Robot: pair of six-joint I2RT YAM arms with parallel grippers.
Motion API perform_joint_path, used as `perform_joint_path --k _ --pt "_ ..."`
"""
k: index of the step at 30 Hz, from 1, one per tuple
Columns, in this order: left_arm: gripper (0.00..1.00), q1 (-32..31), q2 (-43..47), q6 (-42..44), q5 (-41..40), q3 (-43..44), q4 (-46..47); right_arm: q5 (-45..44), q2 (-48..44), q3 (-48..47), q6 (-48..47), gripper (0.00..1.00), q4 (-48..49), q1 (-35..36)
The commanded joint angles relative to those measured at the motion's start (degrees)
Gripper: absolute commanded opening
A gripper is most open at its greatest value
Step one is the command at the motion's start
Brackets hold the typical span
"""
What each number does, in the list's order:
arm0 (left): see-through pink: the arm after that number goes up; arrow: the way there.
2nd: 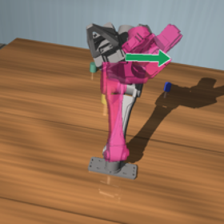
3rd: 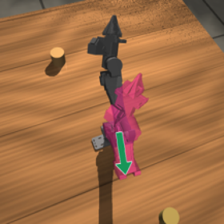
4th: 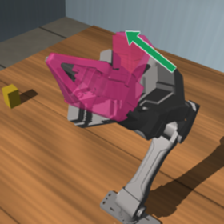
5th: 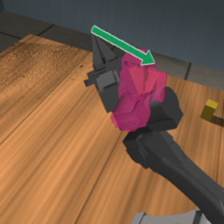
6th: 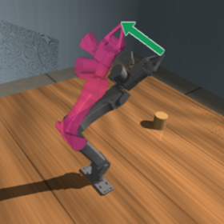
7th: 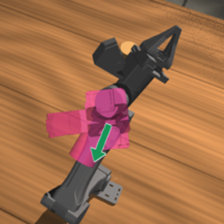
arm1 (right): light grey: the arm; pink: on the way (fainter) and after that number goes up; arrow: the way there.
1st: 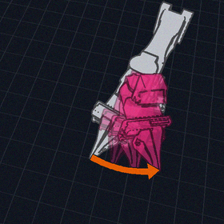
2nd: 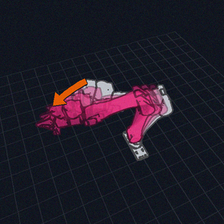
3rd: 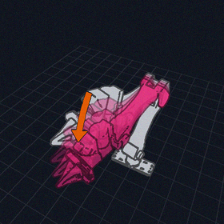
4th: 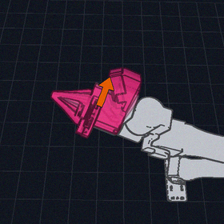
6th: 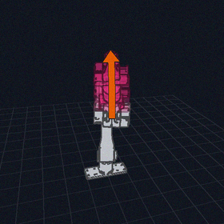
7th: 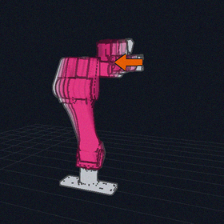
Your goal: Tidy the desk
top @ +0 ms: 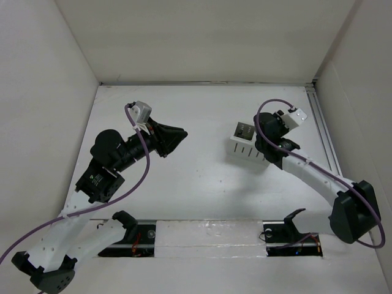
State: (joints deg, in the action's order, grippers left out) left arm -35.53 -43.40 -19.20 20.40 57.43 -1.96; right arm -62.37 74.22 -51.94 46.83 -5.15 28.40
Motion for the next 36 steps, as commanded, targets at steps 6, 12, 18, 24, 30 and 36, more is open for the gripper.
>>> perform_joint_path --k 6,12,18,24,30,36 --pt "0.22 0.0 0.3 -0.7 1.5 -0.5 3.5 17.0 -11.5 6.1 -4.7 0.57 9.3 6.5" --pt "0.27 0.0 0.1 -0.8 2.1 -0.5 3.5 33.8 -18.3 6.6 -8.2 1.00 12.3 9.9" --pt "0.28 0.0 1.5 -0.7 1.8 -0.9 4.2 55.7 -20.1 3.4 -15.1 1.00 12.7 13.9" --pt "0.32 0.0 4.7 -1.0 1.7 -2.3 6.2 81.6 -19.1 -0.1 -21.3 1.00 11.7 17.6" --pt "0.38 0.0 5.2 -1.0 1.8 -2.5 6.4 93.6 -21.6 -3.6 -24.0 1.00 6.9 20.7" --pt "0.39 0.0 5.3 -1.0 2.1 -2.5 6.7 97.5 -26.4 -1.7 -24.4 1.00 8.9 21.3"
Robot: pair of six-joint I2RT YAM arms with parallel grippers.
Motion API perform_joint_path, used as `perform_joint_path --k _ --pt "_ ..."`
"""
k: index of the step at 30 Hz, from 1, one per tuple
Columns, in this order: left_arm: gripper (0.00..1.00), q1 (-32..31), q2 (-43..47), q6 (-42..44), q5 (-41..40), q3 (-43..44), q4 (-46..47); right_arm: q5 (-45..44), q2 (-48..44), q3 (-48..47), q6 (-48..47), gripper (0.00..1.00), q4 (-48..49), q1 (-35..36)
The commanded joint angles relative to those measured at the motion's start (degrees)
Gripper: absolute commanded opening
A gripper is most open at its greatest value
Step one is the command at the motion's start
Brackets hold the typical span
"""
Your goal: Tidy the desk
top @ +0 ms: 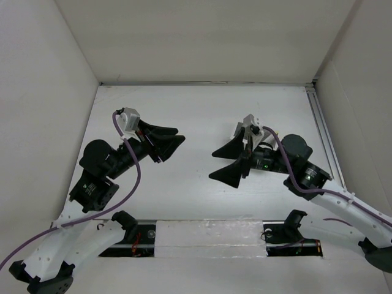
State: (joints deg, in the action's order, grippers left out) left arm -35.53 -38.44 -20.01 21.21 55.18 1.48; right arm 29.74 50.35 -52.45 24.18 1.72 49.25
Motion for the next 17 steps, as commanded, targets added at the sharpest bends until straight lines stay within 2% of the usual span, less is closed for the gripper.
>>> perform_joint_path --k 1,13,15,17 --pt "0.39 0.0 0.2 -0.1 1.6 -0.2 3.4 5.8 -3.0 -0.8 -1.7 1.00 2.6 0.5" --pt "0.37 0.0 0.6 1.1 3.8 -0.9 3.8 3.0 -1.1 -0.6 -2.2 1.00 2.3 0.5" --pt "0.31 0.0 0.8 2.2 6.8 -2.3 5.5 2.7 -1.0 -0.7 -2.4 1.00 2.2 0.5" --pt "0.34 0.0 1.0 1.7 8.0 -2.6 6.3 2.0 -1.2 -0.6 -2.4 1.00 2.2 0.5"
